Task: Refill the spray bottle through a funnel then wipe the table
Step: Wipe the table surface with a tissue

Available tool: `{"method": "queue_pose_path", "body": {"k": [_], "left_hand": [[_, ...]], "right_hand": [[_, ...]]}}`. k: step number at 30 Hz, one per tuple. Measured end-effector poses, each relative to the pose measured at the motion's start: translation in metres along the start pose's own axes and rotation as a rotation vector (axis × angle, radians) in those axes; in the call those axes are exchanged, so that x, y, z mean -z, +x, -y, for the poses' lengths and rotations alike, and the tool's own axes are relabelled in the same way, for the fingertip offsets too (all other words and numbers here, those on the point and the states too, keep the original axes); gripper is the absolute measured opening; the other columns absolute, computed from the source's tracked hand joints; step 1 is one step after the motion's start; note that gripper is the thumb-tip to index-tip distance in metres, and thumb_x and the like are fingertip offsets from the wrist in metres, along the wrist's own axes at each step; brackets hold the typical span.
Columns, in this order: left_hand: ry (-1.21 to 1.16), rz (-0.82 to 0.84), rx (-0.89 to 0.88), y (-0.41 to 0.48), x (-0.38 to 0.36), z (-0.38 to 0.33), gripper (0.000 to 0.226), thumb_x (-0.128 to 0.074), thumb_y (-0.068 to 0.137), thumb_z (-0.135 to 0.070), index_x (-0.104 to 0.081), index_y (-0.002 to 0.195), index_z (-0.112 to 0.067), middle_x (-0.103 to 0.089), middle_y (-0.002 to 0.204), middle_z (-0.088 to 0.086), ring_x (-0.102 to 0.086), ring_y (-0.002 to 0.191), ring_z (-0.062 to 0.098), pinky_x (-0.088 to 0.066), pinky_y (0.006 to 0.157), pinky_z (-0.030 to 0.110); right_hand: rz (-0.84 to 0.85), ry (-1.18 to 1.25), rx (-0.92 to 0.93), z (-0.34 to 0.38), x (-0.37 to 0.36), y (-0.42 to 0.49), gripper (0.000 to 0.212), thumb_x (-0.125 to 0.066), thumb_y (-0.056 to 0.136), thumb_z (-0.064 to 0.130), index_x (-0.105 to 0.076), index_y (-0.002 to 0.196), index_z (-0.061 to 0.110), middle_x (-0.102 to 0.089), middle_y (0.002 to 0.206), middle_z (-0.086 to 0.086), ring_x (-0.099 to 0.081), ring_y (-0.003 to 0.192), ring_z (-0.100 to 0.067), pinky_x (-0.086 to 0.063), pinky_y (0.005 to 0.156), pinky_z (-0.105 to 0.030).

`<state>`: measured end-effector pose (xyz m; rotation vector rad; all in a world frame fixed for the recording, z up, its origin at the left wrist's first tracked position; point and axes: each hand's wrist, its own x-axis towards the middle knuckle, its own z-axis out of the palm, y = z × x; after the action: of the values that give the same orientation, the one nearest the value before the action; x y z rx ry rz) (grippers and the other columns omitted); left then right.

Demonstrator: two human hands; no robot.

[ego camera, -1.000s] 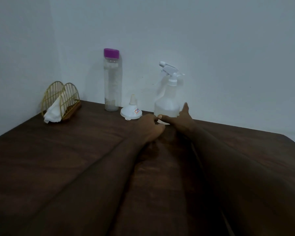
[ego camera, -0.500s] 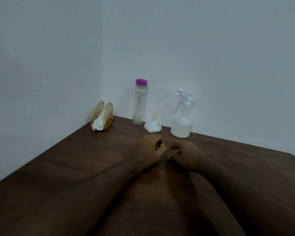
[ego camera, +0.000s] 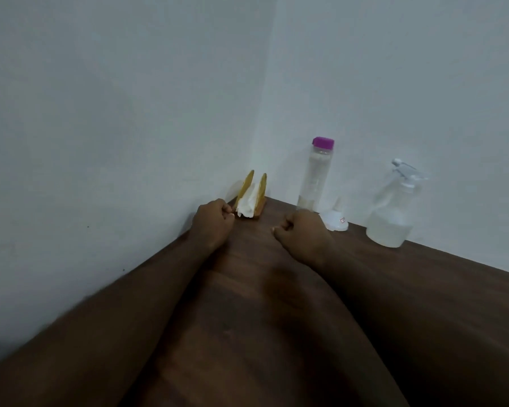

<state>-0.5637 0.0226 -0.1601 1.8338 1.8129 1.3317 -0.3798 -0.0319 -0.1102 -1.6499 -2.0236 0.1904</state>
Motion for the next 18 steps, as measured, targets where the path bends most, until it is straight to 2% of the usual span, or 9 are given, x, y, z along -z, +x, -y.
{"method": "queue_pose_path", "body": {"k": [2, 5, 8, 13, 16, 18], "left_hand": [[-0.008, 0.020, -0.007, 0.011, -0.002, 0.005, 0.013, -0.057, 0.090, -0.016, -0.066, 0.097, -0.010, -0.070, 0.089, 0.008, -0.066, 0.080, 0.023, -0.054, 0.077, 0.035], [-0.017, 0.012, -0.019, 0.024, -0.009, 0.011, 0.016, -0.058, 0.090, -0.019, -0.067, 0.098, -0.009, -0.070, 0.092, 0.009, -0.065, 0.083, 0.023, -0.053, 0.080, 0.035], [-0.038, 0.000, -0.047, 0.031, -0.015, 0.016, 0.017, -0.060, 0.088, -0.021, -0.069, 0.096, -0.009, -0.071, 0.093, 0.007, -0.064, 0.087, 0.022, -0.053, 0.082, 0.035], [-0.054, -0.032, -0.050, 0.035, -0.017, 0.019, 0.016, -0.059, 0.089, -0.024, -0.068, 0.094, -0.011, -0.071, 0.094, 0.008, -0.065, 0.088, 0.025, -0.054, 0.083, 0.037], [-0.033, -0.026, -0.066, 0.035, -0.019, 0.019, 0.018, -0.058, 0.091, -0.026, -0.068, 0.096, -0.011, -0.071, 0.094, 0.008, -0.064, 0.087, 0.024, -0.054, 0.082, 0.035], [-0.041, -0.024, -0.069, 0.035, -0.018, 0.019, 0.021, -0.057, 0.092, -0.028, -0.067, 0.096, -0.010, -0.070, 0.093, 0.008, -0.064, 0.086, 0.024, -0.054, 0.081, 0.034]], "right_hand": [[-0.028, 0.066, -0.033, 0.010, -0.009, 0.024, 0.031, -0.061, 0.090, 0.015, -0.052, 0.060, 0.012, -0.065, 0.070, -0.011, -0.066, 0.072, -0.024, -0.053, 0.069, -0.035], [-0.058, 0.099, -0.060, 0.019, -0.022, 0.062, 0.019, -0.059, 0.088, 0.012, -0.061, 0.070, 0.006, -0.070, 0.080, -0.016, -0.070, 0.081, -0.030, -0.058, 0.079, -0.044], [-0.058, 0.034, -0.046, 0.027, -0.038, 0.093, 0.015, -0.065, 0.087, 0.020, -0.069, 0.085, 0.006, -0.072, 0.091, -0.012, -0.069, 0.087, -0.029, -0.056, 0.083, -0.040], [-0.071, -0.232, -0.030, 0.037, -0.060, 0.113, 0.031, -0.065, 0.087, 0.034, -0.062, 0.101, 0.006, -0.066, 0.104, -0.010, -0.064, 0.100, -0.029, -0.041, 0.071, -0.028], [-0.082, -0.328, -0.089, 0.043, -0.070, 0.120, 0.028, -0.062, 0.092, 0.026, -0.060, 0.111, 0.006, -0.064, 0.114, -0.011, -0.063, 0.106, -0.030, -0.046, 0.076, -0.032], [-0.094, -0.299, -0.148, 0.045, -0.075, 0.126, 0.018, -0.058, 0.094, 0.018, -0.061, 0.105, 0.005, -0.064, 0.116, -0.012, -0.063, 0.109, -0.031, -0.051, 0.084, -0.035]]}}
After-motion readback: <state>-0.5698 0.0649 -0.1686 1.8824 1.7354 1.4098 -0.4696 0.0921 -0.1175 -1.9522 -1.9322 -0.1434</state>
